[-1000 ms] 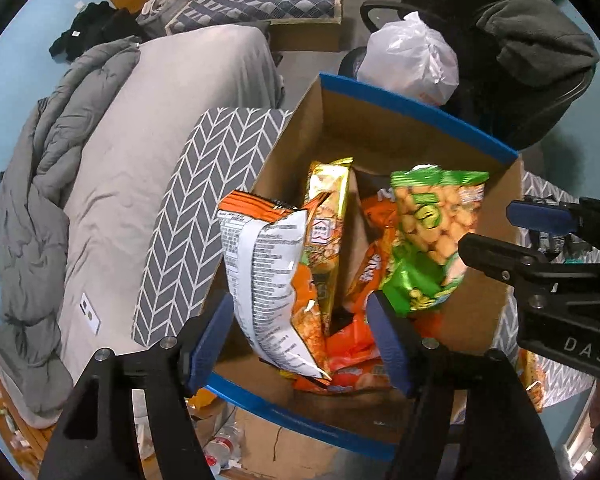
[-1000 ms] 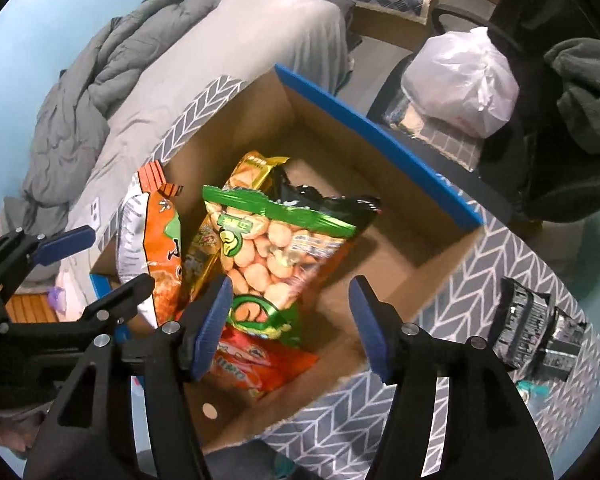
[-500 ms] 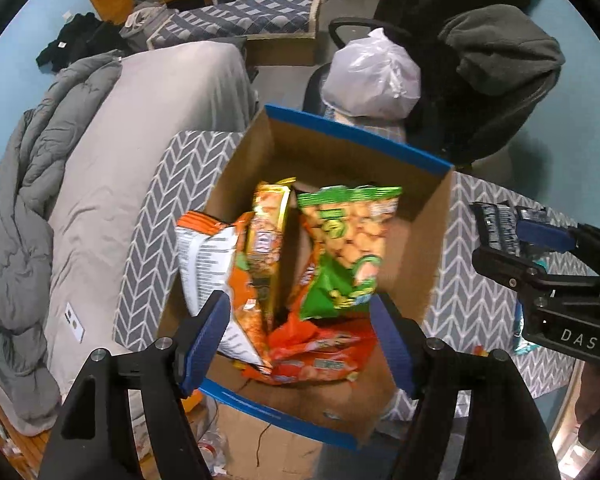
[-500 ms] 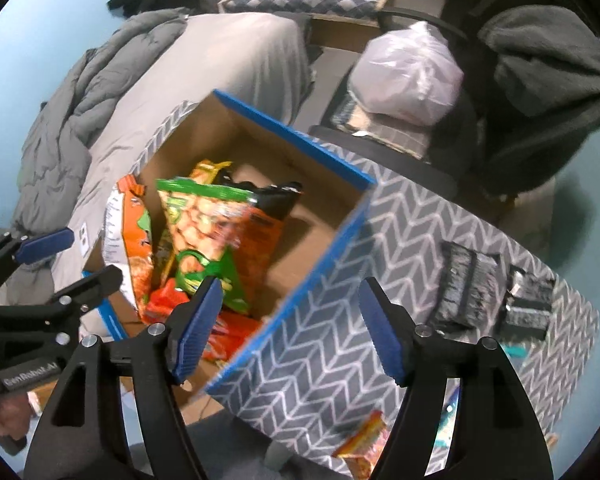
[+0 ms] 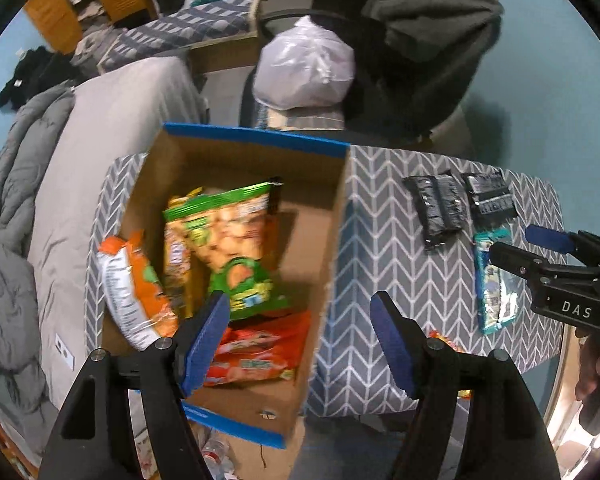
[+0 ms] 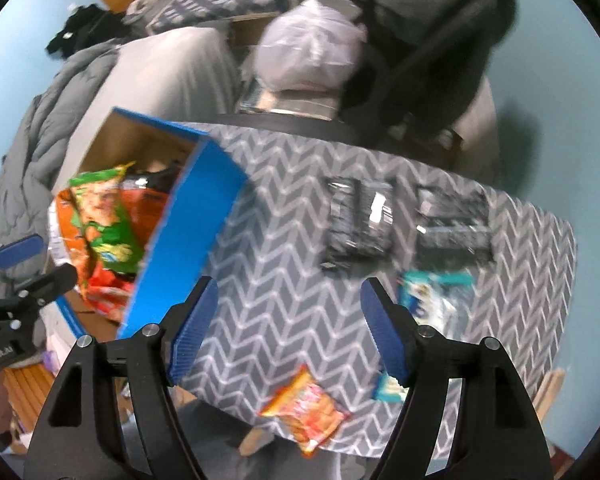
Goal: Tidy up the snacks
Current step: 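Move both tools back over the snacks on the table, then grasp the teal clear bag with the right tool while the left tool grasps a black packet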
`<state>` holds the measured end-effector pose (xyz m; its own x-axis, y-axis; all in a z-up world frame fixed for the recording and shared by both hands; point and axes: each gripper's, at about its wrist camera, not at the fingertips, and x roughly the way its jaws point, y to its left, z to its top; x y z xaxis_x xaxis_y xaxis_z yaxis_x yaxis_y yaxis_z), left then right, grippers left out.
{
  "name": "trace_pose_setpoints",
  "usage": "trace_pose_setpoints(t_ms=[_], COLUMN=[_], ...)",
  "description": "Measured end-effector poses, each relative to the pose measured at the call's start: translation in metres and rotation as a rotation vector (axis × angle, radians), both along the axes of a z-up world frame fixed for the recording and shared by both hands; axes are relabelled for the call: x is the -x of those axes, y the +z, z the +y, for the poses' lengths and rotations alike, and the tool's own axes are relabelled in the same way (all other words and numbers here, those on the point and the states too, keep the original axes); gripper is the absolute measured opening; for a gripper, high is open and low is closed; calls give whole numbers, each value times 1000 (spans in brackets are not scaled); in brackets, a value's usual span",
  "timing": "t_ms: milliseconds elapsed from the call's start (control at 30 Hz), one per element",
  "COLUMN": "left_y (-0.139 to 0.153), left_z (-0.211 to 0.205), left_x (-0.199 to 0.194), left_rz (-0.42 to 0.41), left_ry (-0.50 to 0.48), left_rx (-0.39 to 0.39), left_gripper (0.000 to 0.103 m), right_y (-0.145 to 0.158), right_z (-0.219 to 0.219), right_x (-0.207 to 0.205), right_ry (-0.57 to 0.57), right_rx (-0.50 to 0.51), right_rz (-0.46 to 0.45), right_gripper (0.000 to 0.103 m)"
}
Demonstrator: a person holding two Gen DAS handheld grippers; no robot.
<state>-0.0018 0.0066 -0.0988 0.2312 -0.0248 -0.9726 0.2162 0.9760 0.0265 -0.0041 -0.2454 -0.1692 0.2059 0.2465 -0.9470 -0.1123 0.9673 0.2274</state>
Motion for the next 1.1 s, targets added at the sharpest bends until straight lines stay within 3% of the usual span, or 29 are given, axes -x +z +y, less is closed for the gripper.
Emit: trace_pose_setpoints(t_ms=[267,567,867,1100], left_y=[-7,-32,-71,-98], left_z=[-50,-96,-129,-142], left_x=[-6,-6,-9,-18], left_rz=[5,35,75,129], left_ry=[-94,-172,-226,-193], left_rx=[-9,-31,-89,-83], left_gripper=[75,74,75,75], right_y=[-35,-87,-133,-151], right_z=[-70,-118,-125,-120], right_x=[15,27,29,22], right_ry=[-130,-205,-185,-190], right_rx=[44,48,27,40], right_rz=[75,157,228,232], right_gripper=[74,74,74,76])
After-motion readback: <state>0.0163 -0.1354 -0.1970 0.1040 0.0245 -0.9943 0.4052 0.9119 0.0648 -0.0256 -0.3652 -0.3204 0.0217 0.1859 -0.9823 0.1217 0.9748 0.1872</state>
